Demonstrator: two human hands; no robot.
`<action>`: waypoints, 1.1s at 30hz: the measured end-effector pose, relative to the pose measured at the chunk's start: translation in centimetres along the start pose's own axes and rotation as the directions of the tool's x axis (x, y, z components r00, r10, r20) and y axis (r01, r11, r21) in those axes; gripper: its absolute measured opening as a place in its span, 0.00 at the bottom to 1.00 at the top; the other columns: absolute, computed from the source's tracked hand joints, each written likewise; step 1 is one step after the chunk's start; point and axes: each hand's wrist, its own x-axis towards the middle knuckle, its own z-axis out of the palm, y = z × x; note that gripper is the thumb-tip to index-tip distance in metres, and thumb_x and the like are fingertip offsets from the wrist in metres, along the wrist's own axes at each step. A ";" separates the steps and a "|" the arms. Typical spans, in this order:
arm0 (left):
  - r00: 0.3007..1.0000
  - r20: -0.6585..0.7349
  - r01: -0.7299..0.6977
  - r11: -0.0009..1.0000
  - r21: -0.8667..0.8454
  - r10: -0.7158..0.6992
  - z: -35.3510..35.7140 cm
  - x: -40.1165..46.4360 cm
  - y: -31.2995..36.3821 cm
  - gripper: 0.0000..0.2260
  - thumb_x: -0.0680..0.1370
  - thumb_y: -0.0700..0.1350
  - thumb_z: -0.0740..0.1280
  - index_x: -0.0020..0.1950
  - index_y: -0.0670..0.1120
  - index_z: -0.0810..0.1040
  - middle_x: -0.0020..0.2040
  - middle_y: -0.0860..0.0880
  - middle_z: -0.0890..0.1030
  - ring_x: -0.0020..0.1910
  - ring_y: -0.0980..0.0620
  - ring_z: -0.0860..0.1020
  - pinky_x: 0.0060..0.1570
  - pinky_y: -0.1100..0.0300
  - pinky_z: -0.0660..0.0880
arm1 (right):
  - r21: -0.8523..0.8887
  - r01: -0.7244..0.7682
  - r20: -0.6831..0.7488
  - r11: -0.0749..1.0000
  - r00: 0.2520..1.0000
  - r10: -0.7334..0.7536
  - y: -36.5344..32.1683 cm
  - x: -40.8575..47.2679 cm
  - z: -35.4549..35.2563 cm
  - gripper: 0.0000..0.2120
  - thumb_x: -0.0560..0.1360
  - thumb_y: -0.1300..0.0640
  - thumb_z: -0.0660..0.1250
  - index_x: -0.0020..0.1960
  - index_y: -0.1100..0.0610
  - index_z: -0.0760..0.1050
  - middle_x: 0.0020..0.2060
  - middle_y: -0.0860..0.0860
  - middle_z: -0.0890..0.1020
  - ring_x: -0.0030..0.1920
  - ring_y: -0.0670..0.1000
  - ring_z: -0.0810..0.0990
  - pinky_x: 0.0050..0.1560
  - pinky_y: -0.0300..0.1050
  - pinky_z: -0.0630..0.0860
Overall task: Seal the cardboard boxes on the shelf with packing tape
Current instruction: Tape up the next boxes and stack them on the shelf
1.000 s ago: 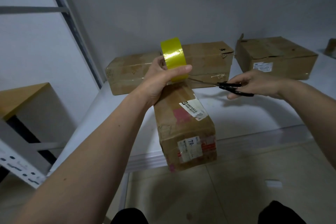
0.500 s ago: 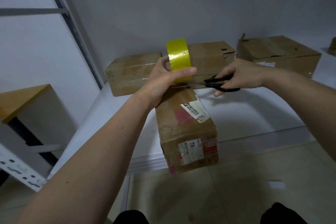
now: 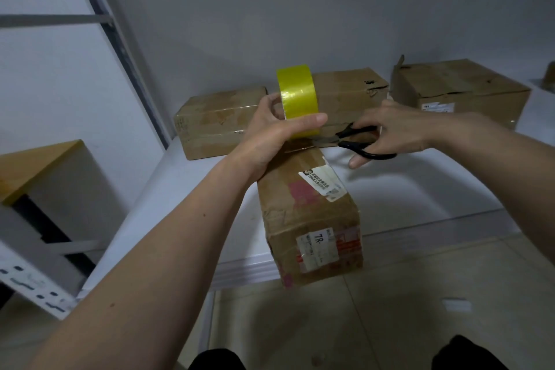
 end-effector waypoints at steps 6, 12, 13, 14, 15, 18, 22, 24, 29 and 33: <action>1.000 -0.025 -0.007 1.000 0.027 0.008 0.4 -0.3 0.3 0.41 0.61 0.49 0.80 0.70 0.45 0.67 0.54 0.52 0.82 0.49 0.59 0.83 0.47 0.66 0.78 | -0.077 0.012 -0.009 0.997 1.000 -0.013 0.3 1.1 -0.4 0.33 0.49 0.19 0.64 0.50 0.31 0.72 0.46 0.43 0.70 0.54 0.48 0.64 0.47 0.44 0.65; 0.998 -0.057 -0.001 1.000 0.031 0.003 0.6 -0.4 0.4 0.35 0.67 0.44 0.79 0.70 0.43 0.67 0.54 0.52 0.82 0.47 0.60 0.83 0.43 0.69 0.77 | -0.067 -0.021 0.059 0.998 0.998 0.025 -0.2 1.5 -0.3 0.24 0.51 0.22 0.65 0.41 0.33 0.69 0.45 0.45 0.70 0.53 0.51 0.65 0.51 0.48 0.68; 0.998 -0.061 -0.003 1.000 0.028 0.004 0.6 -0.4 0.3 0.35 0.67 0.44 0.79 0.70 0.43 0.68 0.53 0.52 0.82 0.46 0.61 0.83 0.42 0.69 0.77 | -0.073 -0.040 0.083 0.997 0.995 0.046 -0.2 1.5 -0.2 0.25 0.51 0.22 0.64 0.44 0.32 0.69 0.49 0.46 0.70 0.57 0.52 0.64 0.54 0.49 0.67; 0.998 -0.065 -0.006 1.000 0.023 0.008 0.7 -0.4 0.4 0.35 0.67 0.44 0.80 0.70 0.44 0.68 0.53 0.52 0.82 0.45 0.61 0.83 0.41 0.69 0.77 | -0.083 -0.063 0.104 0.995 0.992 0.072 -0.1 1.5 -0.1 0.28 0.51 0.22 0.64 0.47 0.32 0.70 0.52 0.47 0.69 0.60 0.53 0.63 0.58 0.50 0.67; 0.997 -0.073 -0.011 1.000 0.016 0.012 0.7 -0.5 0.4 0.36 0.66 0.45 0.81 0.70 0.44 0.68 0.54 0.51 0.82 0.46 0.61 0.83 0.41 0.69 0.77 | -0.094 -0.088 0.118 0.992 0.988 0.099 -0.1 1.3 -0.2 0.31 0.52 0.22 0.64 0.52 0.33 0.71 0.55 0.48 0.69 0.62 0.54 0.61 0.61 0.52 0.66; 0.995 -0.097 -0.019 1.000 0.001 0.019 0.7 -0.5 0.5 0.37 0.64 0.46 0.81 0.69 0.44 0.69 0.55 0.50 0.82 0.47 0.60 0.83 0.42 0.69 0.77 | -0.086 -0.106 0.106 0.991 0.988 0.115 -0.2 1.3 -0.2 0.26 0.58 0.26 0.67 0.52 0.35 0.68 0.55 0.48 0.69 0.60 0.51 0.60 0.60 0.49 0.64; 0.995 -0.095 -0.036 0.999 0.006 0.036 0.9 -0.4 0.4 0.36 0.64 0.46 0.81 0.68 0.44 0.69 0.55 0.50 0.82 0.47 0.60 0.83 0.43 0.68 0.77 | -0.117 -0.069 0.067 0.991 0.995 0.077 -1.1 2.1 -0.5 0.22 0.57 0.25 0.69 0.39 0.37 0.67 0.43 0.45 0.70 0.53 0.51 0.66 0.52 0.48 0.69; 0.994 -0.096 -0.042 0.999 0.007 0.043 1.0 -0.4 0.3 0.38 0.61 0.49 0.80 0.68 0.44 0.69 0.55 0.50 0.82 0.49 0.59 0.83 0.45 0.66 0.78 | -0.134 -0.081 0.055 0.988 0.994 0.089 -1.6 2.2 -0.6 0.24 0.52 0.23 0.69 0.37 0.36 0.67 0.44 0.48 0.72 0.50 0.51 0.70 0.48 0.47 0.71; 0.993 -0.107 -0.044 0.999 -0.005 0.043 0.9 -0.4 0.4 0.40 0.60 0.52 0.79 0.69 0.46 0.69 0.57 0.51 0.81 0.51 0.59 0.82 0.51 0.63 0.79 | -0.232 -0.093 -0.048 0.968 0.995 0.085 -2.0 1.6 -1.1 0.19 0.60 0.33 0.75 0.37 0.47 0.76 0.28 0.49 0.74 0.32 0.48 0.72 0.31 0.42 0.65; 0.993 -0.112 -0.045 0.998 -0.032 0.041 1.0 -0.2 0.3 0.40 0.60 0.51 0.79 0.68 0.45 0.69 0.56 0.50 0.82 0.51 0.58 0.83 0.52 0.61 0.79 | -0.334 -0.114 -0.112 0.936 0.990 0.081 -2.0 1.7 -1.0 0.25 0.60 0.35 0.75 0.43 0.55 0.81 0.29 0.50 0.75 0.32 0.48 0.72 0.29 0.42 0.64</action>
